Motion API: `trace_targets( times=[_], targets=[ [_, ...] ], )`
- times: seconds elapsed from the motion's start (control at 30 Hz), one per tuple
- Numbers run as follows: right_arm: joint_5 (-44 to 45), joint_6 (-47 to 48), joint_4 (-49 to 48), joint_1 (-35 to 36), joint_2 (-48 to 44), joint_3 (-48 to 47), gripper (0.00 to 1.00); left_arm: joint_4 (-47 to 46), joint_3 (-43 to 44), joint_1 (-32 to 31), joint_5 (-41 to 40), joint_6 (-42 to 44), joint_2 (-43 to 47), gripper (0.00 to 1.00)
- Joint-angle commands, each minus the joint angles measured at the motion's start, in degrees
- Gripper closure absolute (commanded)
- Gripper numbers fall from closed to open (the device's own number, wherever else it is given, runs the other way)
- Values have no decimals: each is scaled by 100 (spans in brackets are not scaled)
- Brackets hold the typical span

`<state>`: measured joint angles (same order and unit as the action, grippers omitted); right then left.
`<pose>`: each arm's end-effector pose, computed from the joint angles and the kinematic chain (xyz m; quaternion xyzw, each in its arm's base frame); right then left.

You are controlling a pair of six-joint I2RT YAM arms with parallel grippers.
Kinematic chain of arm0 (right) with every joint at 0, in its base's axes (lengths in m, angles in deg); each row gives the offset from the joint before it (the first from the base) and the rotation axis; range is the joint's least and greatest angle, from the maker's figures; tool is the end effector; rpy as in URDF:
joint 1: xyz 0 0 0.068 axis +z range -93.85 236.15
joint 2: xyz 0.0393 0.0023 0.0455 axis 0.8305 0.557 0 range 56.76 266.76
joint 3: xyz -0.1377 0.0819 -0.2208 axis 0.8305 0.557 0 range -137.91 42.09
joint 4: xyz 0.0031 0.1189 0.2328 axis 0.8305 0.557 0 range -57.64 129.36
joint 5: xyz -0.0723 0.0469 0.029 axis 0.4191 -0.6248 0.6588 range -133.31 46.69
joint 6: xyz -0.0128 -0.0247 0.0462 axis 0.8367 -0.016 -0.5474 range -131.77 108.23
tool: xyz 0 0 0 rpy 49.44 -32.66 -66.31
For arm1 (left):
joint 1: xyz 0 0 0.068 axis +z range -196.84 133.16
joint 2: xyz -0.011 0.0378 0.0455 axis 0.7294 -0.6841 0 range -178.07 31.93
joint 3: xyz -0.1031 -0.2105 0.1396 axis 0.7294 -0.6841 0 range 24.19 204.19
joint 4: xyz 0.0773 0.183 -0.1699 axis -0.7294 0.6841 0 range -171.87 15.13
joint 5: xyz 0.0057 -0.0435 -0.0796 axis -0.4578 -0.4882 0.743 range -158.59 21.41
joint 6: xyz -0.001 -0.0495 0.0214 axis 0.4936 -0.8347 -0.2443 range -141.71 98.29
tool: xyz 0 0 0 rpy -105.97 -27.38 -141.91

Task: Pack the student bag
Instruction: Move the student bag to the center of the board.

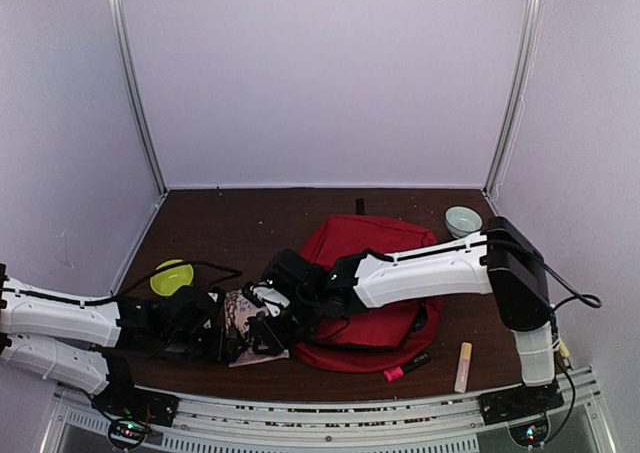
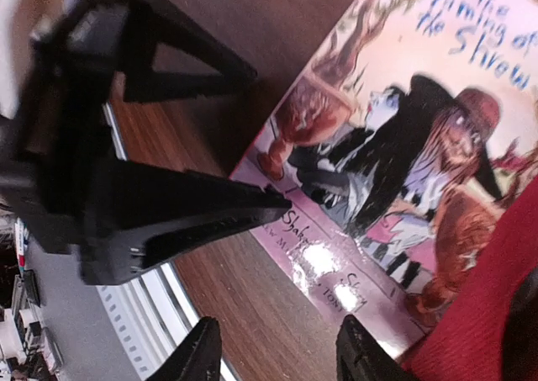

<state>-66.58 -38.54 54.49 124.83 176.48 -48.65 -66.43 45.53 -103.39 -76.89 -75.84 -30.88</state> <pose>0.1545 0.4348 0.1936 -0.3930 0.8385 0.3692 0.0787 0.1047 -0.1493 0.1396 -0.0004 0.9563 -0.1942 0.2185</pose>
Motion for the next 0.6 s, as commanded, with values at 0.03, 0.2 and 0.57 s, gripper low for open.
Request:
trace_targets(
  times=[0.03,0.2,0.57],
  targets=[
    [-446,-691,79,83,338,-375,51,214,-249,66,104,-129,-60,16],
    [-535,-955,232,-127,465,-581,51,193,-203,96,127,-11,-208,17],
    [223,-247,1850,-806,656,-1504,46,-131,-376,356,384,301,-155,19]
  ],
)
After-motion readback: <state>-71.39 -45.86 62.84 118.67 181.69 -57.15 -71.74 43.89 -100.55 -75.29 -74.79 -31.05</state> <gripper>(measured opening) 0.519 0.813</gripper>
